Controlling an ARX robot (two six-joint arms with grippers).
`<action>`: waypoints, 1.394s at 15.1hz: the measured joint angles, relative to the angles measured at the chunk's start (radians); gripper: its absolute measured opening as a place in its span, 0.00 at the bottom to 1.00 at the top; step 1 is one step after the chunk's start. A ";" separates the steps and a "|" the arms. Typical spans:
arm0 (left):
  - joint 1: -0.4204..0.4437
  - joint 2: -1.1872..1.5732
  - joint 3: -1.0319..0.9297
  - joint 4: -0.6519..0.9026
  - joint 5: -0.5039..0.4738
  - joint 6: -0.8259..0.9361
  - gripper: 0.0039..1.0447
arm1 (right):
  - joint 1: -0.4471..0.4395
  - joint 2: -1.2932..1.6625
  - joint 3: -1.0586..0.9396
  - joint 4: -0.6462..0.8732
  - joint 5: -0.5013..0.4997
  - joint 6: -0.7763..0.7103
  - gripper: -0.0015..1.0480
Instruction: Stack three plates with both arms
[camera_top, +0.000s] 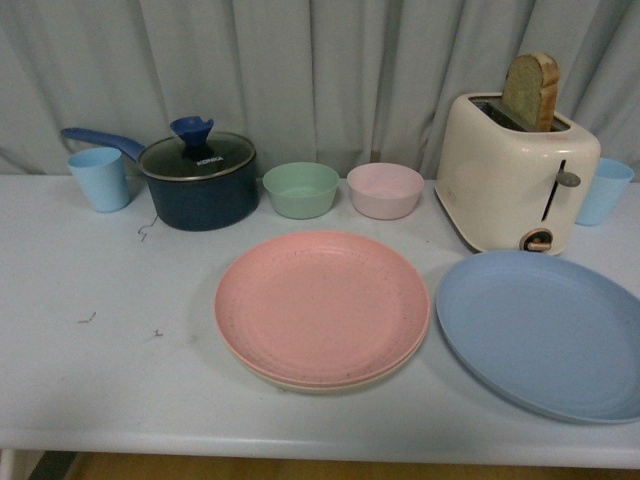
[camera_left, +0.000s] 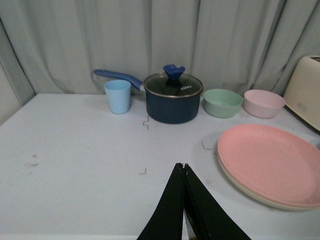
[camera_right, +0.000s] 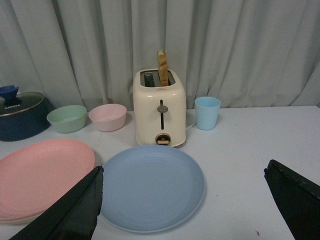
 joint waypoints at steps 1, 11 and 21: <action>0.000 -0.071 0.000 -0.012 -0.002 0.000 0.01 | 0.000 0.000 0.000 -0.001 0.000 0.000 0.94; 0.000 -0.069 0.000 -0.024 -0.001 0.001 0.96 | -0.185 1.241 0.609 0.020 -0.072 -0.057 0.94; 0.000 -0.069 0.000 -0.024 -0.001 0.001 0.94 | -0.196 1.938 0.933 0.144 -0.027 -0.084 0.94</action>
